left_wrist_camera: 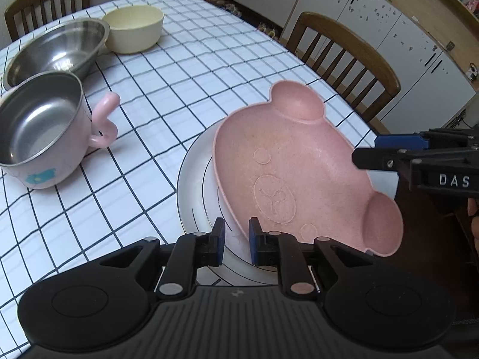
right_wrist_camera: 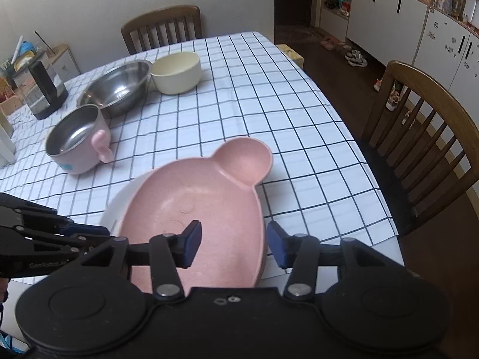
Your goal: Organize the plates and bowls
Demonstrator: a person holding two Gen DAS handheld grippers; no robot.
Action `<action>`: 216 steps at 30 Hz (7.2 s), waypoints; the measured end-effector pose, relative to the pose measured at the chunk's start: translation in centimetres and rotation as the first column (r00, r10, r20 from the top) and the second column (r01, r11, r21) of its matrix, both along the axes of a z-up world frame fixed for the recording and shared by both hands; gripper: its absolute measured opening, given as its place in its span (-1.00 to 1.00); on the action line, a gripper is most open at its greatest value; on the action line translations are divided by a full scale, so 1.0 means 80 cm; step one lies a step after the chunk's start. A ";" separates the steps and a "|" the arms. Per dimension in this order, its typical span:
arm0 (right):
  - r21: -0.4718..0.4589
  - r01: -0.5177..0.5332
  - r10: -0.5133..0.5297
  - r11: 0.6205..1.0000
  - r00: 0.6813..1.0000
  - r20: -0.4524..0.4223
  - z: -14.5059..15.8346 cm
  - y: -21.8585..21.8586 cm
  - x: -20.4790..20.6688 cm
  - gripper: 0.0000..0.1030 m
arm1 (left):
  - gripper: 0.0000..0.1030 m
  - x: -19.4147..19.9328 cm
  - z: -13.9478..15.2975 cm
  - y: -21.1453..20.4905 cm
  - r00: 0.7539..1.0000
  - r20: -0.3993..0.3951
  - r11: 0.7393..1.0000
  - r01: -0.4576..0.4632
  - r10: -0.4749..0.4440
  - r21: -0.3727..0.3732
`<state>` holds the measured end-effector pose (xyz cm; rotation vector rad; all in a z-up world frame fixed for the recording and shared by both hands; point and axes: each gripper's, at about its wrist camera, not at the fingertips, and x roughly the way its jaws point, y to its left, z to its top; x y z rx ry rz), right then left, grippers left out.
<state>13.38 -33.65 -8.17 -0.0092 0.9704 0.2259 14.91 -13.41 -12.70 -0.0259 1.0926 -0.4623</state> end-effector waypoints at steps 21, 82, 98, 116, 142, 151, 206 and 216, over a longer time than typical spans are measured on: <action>0.055 -0.054 0.049 0.997 0.994 0.097 0.059 0.066 -0.059 0.43 | 0.37 -0.058 0.089 0.055 0.967 0.247 0.996 -0.042 0.061 -0.083; 0.077 -0.084 0.091 0.993 0.992 -0.090 -0.042 0.261 0.318 0.38 | 0.61 0.322 -0.008 0.276 0.802 0.083 0.790 -0.598 0.592 0.137; 0.126 -0.079 0.093 0.989 0.989 -0.112 -0.050 0.264 0.323 -0.54 | -0.47 0.333 -0.018 0.280 0.804 0.028 0.799 -0.594 0.594 0.099; 0.128 -0.119 0.118 0.985 0.993 0.013 0.001 0.264 0.316 -0.66 | -0.63 0.308 0.039 0.288 0.791 0.083 0.790 -0.611 0.606 0.047; 0.164 -0.276 0.274 0.947 0.961 0.034 0.090 0.233 0.097 -0.66 | -0.63 -0.001 0.133 0.297 0.842 0.086 0.847 -0.527 0.532 -0.076; 0.155 -0.342 0.345 0.927 0.939 0.013 0.076 0.231 0.014 -0.66 | -0.63 -0.092 0.101 0.297 0.868 0.044 0.868 -0.491 0.495 -0.072; 0.079 -0.336 0.340 0.939 0.939 -0.044 0.006 0.201 -0.031 -0.36 | -0.63 -0.142 0.037 0.272 0.916 0.026 0.916 -0.400 0.400 0.002; 0.071 -0.350 0.348 0.934 0.936 0.046 0.045 0.211 -0.005 -0.28 | -0.45 -0.115 0.075 0.263 0.917 0.123 0.925 -0.378 0.380 -0.038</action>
